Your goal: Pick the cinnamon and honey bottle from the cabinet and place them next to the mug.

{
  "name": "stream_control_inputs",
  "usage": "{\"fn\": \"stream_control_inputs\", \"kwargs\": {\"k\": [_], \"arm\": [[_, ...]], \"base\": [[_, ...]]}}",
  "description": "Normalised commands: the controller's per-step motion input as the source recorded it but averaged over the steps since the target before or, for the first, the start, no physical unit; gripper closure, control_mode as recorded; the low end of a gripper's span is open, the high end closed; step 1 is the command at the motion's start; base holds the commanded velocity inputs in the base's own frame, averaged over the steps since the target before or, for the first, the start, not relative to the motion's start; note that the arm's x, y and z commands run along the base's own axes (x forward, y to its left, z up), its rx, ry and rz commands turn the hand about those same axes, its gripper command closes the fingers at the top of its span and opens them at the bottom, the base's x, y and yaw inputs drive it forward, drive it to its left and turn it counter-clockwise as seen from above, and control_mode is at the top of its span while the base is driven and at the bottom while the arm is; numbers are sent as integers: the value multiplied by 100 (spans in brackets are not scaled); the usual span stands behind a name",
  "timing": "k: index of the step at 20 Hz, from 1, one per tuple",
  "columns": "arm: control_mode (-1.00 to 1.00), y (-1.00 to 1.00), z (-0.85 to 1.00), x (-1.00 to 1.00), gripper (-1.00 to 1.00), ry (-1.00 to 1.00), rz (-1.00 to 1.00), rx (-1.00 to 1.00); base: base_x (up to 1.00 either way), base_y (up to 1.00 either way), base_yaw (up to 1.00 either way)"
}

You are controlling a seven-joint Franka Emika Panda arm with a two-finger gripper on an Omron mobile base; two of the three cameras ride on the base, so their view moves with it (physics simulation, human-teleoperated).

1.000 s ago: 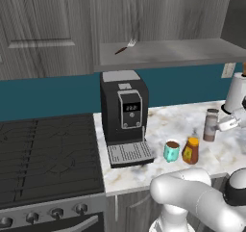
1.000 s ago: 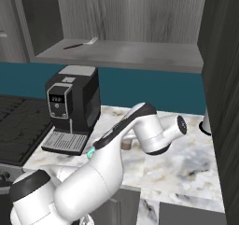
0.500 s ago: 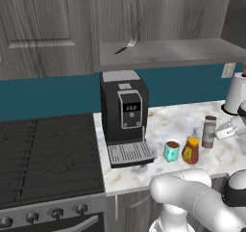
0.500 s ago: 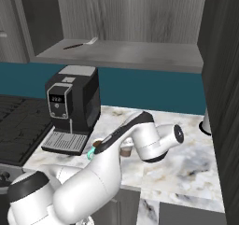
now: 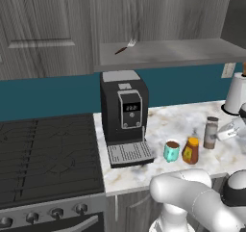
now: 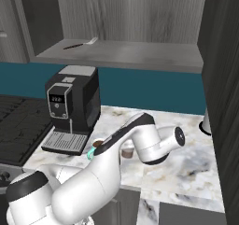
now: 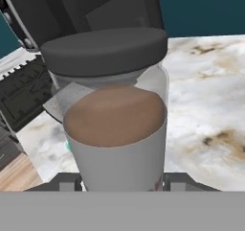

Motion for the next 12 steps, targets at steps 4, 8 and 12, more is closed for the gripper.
{"fn": "stream_control_inputs", "kwargs": {"k": [4,8,12], "arm": [[-100,0,-23,-4,100,-8,0,-12],[-100,0,-37,0,100,-9,0,-11],[-100,1,-28,-1,100,-8,0,-8]], "base": [[0,0,0],[0,0,0],[0,0,0]]}}
